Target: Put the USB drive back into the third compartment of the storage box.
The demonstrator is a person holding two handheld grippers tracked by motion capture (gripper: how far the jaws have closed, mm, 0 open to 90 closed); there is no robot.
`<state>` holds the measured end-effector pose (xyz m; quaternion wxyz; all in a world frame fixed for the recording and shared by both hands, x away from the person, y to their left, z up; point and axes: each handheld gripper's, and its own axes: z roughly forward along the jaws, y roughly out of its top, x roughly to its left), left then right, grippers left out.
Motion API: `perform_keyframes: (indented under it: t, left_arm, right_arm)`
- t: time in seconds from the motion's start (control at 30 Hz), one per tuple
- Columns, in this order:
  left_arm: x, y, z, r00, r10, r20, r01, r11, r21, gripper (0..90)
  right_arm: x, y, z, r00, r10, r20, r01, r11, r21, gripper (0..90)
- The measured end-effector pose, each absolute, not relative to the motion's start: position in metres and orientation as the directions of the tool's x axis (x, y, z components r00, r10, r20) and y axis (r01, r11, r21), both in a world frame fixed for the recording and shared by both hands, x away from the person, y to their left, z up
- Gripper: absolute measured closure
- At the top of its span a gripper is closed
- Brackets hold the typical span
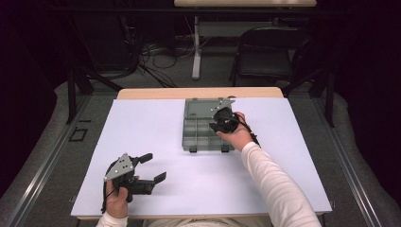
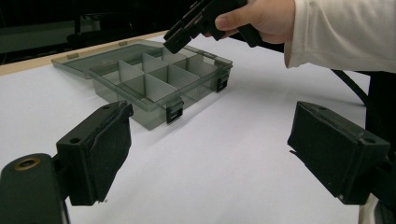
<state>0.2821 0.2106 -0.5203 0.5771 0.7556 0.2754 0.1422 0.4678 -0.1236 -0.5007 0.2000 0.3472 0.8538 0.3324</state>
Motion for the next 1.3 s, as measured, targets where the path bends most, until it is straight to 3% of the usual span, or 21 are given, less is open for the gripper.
perform_keyframes:
  t: [0.37,0.7,0.83,1.3]
  left_arm:
    - [0.281,0.211,-0.520,0.808,0.579,-0.104,0.252,-0.180,0.951,12.7]
    - [0.280,0.214,-0.520,0.802,0.587,-0.108,0.253,-0.172,0.952,12.7]
    - [0.280,0.214,-0.520,0.793,0.599,-0.115,0.264,-0.166,0.950,12.7]
    - [0.286,0.211,-0.522,0.788,0.604,-0.118,0.274,-0.173,0.946,13.1]
  right_arm:
    - [0.449,-0.128,-0.486,-0.696,0.711,-0.101,0.394,0.497,0.773,48.1]
    - [0.444,-0.143,-0.480,-0.652,0.757,-0.045,0.432,0.420,0.798,43.0]
    - [0.437,-0.150,-0.479,-0.655,0.755,0.024,0.443,0.359,0.821,37.5]
    - [0.404,-0.161,-0.486,-0.660,0.745,0.094,0.440,0.282,0.853,20.4]
